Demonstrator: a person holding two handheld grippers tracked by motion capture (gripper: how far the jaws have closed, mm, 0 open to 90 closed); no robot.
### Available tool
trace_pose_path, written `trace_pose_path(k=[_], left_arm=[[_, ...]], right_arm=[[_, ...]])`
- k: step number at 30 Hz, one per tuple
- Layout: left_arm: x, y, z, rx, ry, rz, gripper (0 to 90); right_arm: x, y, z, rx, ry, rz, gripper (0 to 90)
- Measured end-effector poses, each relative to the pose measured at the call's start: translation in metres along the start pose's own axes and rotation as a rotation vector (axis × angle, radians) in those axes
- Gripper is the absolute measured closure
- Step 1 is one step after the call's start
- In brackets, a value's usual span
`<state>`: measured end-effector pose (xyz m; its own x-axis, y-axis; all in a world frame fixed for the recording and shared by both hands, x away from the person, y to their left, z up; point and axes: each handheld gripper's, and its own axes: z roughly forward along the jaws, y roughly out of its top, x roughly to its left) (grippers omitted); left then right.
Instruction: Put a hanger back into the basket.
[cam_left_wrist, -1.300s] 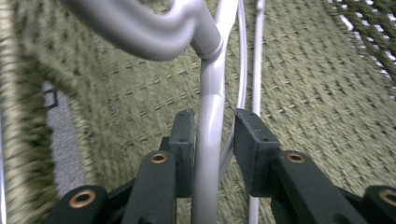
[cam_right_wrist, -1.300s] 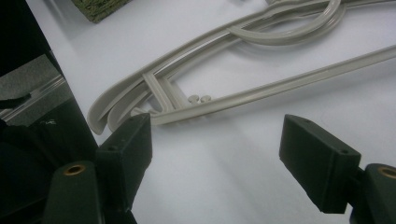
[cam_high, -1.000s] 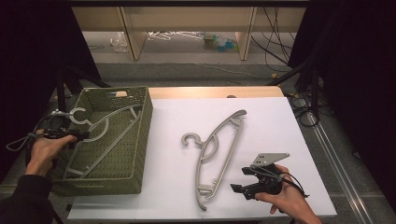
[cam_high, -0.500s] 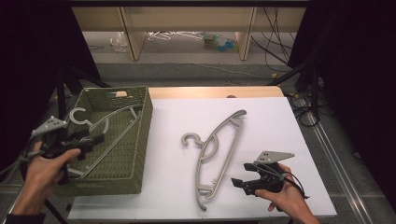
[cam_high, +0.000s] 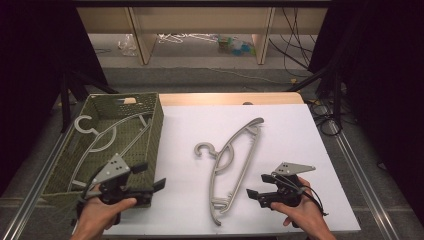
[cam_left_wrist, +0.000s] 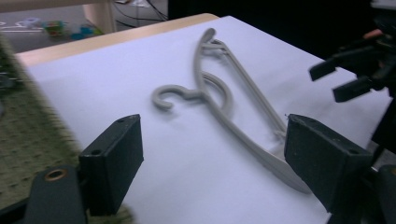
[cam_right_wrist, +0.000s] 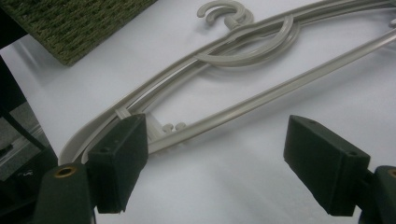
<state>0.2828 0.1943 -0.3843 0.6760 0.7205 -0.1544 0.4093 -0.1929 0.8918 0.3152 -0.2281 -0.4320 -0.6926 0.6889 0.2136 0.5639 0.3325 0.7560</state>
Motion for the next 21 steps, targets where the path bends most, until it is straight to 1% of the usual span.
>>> trace_pose_path(k=[1, 3, 4, 5, 6, 7, 9, 10, 11, 12, 14, 15, 16, 17, 18, 19, 20, 21], left_arm=[[-0.004, -0.002, 0.002, -0.006, -0.003, -0.010, 19.6], [-0.010, -0.008, 0.008, -0.006, -0.019, 0.006, 19.4], [-0.013, -0.010, 0.010, -0.002, -0.014, 0.020, 19.4], [-0.015, -0.013, 0.011, -0.009, -0.024, 0.017, 19.3], [-0.017, -0.015, 0.012, -0.007, -0.028, 0.015, 19.0], [-0.018, -0.017, 0.013, -0.012, -0.046, 0.013, 18.7], [-0.022, -0.020, 0.014, -0.036, -0.046, 0.020, 17.9], [-0.022, -0.020, 0.014, -0.036, -0.046, 0.020, 17.7], [-0.024, -0.023, 0.014, -0.038, -0.044, 0.023, 17.7], [-0.027, -0.026, 0.015, -0.042, -0.048, 0.018, 17.6], [-0.028, -0.029, 0.016, -0.036, -0.045, 0.024, 17.5], [-0.031, -0.031, 0.016, -0.031, -0.044, 0.032, 17.5], [-0.033, -0.035, 0.017, -0.031, -0.047, 0.035, 17.6], [-0.033, -0.035, 0.017, -0.031, -0.047, 0.035, 17.5], [-0.035, -0.037, 0.018, -0.023, -0.045, 0.044, 17.5], [-0.037, -0.040, 0.019, -0.005, -0.043, 0.059, 17.6], [-0.037, -0.040, 0.019, -0.005, -0.043, 0.059, 17.5], [-0.037, -0.042, 0.020, 0.000, -0.047, 0.062, 17.5]], right_arm=[[0.000, 0.000, 0.000, -0.002, 0.003, 0.001, 22.6], [0.001, 0.000, 0.000, -0.002, -0.001, 0.001, 22.6], [0.002, 0.000, 0.000, 0.003, -0.002, 0.007, 22.5], [0.002, 0.000, 0.001, 0.009, 0.002, 0.002, 22.5], [0.003, 0.000, 0.001, 0.009, 0.002, 0.002, 22.5], [0.003, 0.000, 0.002, 0.002, 0.004, 0.006, 22.5], [0.004, 0.000, 0.004, 0.013, 0.002, 0.013, 22.5], [0.004, 0.000, 0.004, 0.013, 0.002, 0.013, 22.5], [0.003, 0.000, 0.004, 0.023, 0.003, 0.003, 22.5], [0.004, 0.001, 0.007, 0.017, -0.008, 0.006, 22.5], [0.006, 0.001, 0.007, 0.020, -0.014, 0.015, 22.7], [0.006, 0.002, 0.008, 0.021, -0.010, 0.010, 22.9], [0.010, 0.005, 0.012, 0.030, -0.015, 0.023, 23.3], [0.010, 0.005, 0.012, 0.030, -0.015, 0.023, 23.3], [0.012, 0.007, 0.015, 0.040, -0.020, 0.016, 23.7], [0.020, 0.012, 0.027, 0.075, -0.025, 0.004, 23.5], [0.022, 0.014, 0.031, 0.090, -0.025, -0.002, 23.5], [0.022, 0.014, 0.031, 0.090, -0.025, -0.002, 23.5]])
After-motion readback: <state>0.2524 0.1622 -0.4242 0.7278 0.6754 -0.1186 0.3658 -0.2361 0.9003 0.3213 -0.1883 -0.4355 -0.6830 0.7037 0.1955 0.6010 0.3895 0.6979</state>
